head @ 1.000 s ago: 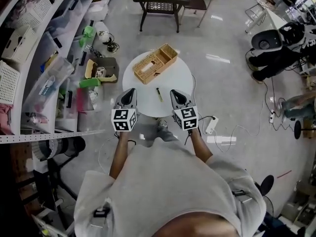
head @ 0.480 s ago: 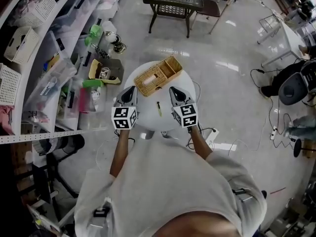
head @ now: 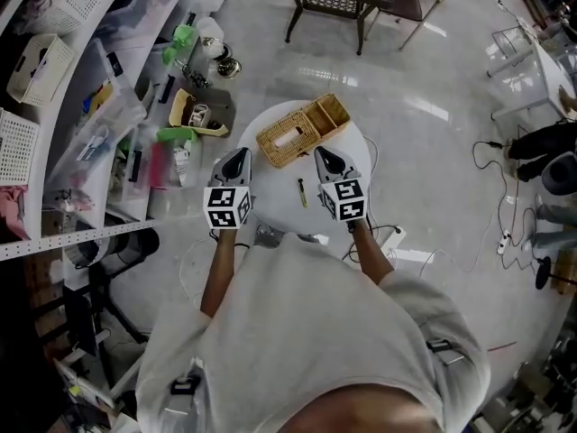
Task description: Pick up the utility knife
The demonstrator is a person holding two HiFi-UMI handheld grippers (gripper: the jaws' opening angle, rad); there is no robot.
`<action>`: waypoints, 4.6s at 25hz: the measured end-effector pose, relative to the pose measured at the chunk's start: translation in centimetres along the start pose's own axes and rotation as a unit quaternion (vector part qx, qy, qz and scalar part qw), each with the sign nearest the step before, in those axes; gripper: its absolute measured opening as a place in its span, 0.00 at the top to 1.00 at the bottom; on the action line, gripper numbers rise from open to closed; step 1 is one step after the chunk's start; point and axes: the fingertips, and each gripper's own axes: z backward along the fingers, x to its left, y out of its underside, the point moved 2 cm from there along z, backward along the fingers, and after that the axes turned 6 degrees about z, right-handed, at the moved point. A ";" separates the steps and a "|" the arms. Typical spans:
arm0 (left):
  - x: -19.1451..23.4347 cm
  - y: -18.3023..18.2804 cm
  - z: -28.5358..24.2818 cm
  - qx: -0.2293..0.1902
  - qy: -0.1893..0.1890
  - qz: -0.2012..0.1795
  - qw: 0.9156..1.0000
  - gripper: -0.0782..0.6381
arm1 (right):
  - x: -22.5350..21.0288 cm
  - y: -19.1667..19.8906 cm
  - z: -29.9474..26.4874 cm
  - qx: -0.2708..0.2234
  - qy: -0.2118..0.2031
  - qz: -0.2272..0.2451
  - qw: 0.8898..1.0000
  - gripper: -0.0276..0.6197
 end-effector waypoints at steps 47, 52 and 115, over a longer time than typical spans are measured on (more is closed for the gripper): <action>-1.1 14.3 3.7 0.138 0.043 0.045 0.988 0.86 | 9.9 20.4 5.8 0.202 -0.041 -0.091 0.974 0.53; -1.0 14.2 3.8 0.136 0.040 0.047 0.989 0.86 | 9.1 20.6 4.7 0.210 -0.028 -0.087 0.974 0.53; 1.0 10.2 4.9 0.107 0.037 0.025 0.993 0.86 | 4.2 12.0 2.1 0.111 0.058 -0.074 0.989 0.83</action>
